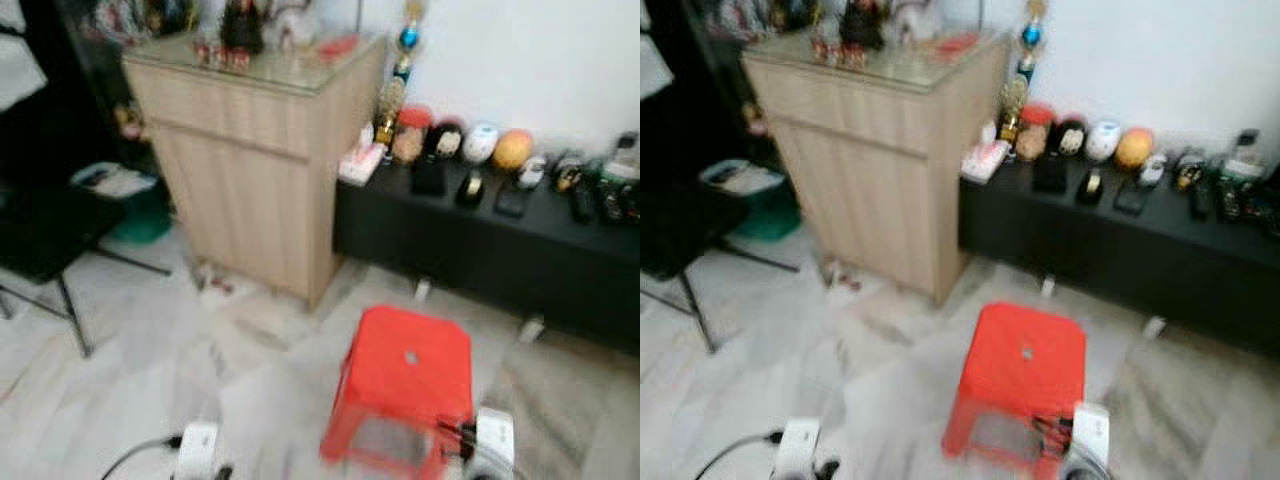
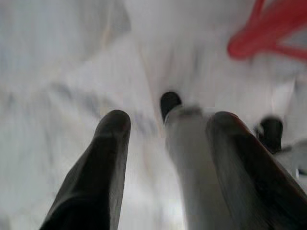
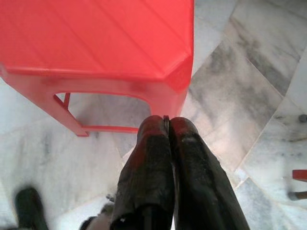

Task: Hang keys on a hook

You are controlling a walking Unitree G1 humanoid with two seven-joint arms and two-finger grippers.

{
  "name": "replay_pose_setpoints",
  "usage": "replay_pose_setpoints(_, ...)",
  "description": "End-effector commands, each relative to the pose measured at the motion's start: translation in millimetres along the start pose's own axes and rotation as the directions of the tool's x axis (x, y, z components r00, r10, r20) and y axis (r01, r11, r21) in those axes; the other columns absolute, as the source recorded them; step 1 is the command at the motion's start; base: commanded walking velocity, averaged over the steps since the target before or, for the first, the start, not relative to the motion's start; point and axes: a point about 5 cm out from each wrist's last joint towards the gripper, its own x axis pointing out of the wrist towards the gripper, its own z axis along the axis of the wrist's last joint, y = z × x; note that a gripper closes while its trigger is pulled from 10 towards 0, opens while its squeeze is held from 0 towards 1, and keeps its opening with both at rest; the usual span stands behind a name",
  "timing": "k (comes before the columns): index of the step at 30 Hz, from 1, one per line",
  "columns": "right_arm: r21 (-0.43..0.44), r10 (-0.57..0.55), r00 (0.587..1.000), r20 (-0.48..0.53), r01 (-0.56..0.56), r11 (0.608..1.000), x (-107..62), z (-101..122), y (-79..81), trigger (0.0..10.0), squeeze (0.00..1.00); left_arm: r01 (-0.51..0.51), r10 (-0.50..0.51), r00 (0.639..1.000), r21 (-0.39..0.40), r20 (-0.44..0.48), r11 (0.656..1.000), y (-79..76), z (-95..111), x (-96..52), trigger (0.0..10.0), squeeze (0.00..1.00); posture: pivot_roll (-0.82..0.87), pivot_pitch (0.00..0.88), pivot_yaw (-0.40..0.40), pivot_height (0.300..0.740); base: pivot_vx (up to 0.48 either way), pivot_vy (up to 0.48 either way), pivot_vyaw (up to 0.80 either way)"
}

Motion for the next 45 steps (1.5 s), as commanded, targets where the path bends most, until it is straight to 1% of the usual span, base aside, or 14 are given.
replay_pose_setpoints(1,0.016,0.009,1.000,0.011,-0.009,1.000,0.7,3.1,3.2,10.0,0.00,-0.008,0.008,1.000,0.025,0.009,1.000,5.9,4.5,0.6,10.0,0.00,-0.06,0.000,-0.015,0.740,-0.315,0.000,0.00)
replay_pose_setpoints(20,0.037,0.001,1.000,0.013,-0.002,0.999,2.2,8.1,1.8,10.0,0.00,-0.011,0.010,1.000,0.019,0.013,1.000,5.1,5.6,0.8,10.0,0.00,-0.07,0.000,-0.019,0.740,-0.317,0.000,0.00)
replay_pose_setpoints(24,0.041,0.004,1.000,0.005,-0.004,0.999,2.1,6.8,2.2,10.0,0.00,-0.017,0.017,1.000,0.024,0.012,1.000,5.7,5.1,0.7,10.0,0.00,-0.07,0.000,-0.017,0.740,0.000,0.000,0.00)
replay_pose_setpoints(36,0.040,0.011,1.000,-0.010,-0.010,0.999,2.0,5.0,3.2,10.0,0.00,-0.017,0.017,1.000,0.020,0.017,1.000,5.4,6.6,1.0,10.0,0.00,-0.07,0.000,-0.018,0.740,0.000,0.000,-0.79)
replay_pose_setpoints(45,0.038,0.003,1.000,-0.019,-0.002,0.999,1.5,2.7,-2.3,10.0,0.00,-0.007,0.007,1.000,0.020,0.021,1.000,4.4,8.5,1.3,10.0,0.00,-0.07,0.003,-0.020,0.740,0.000,0.000,-0.80)
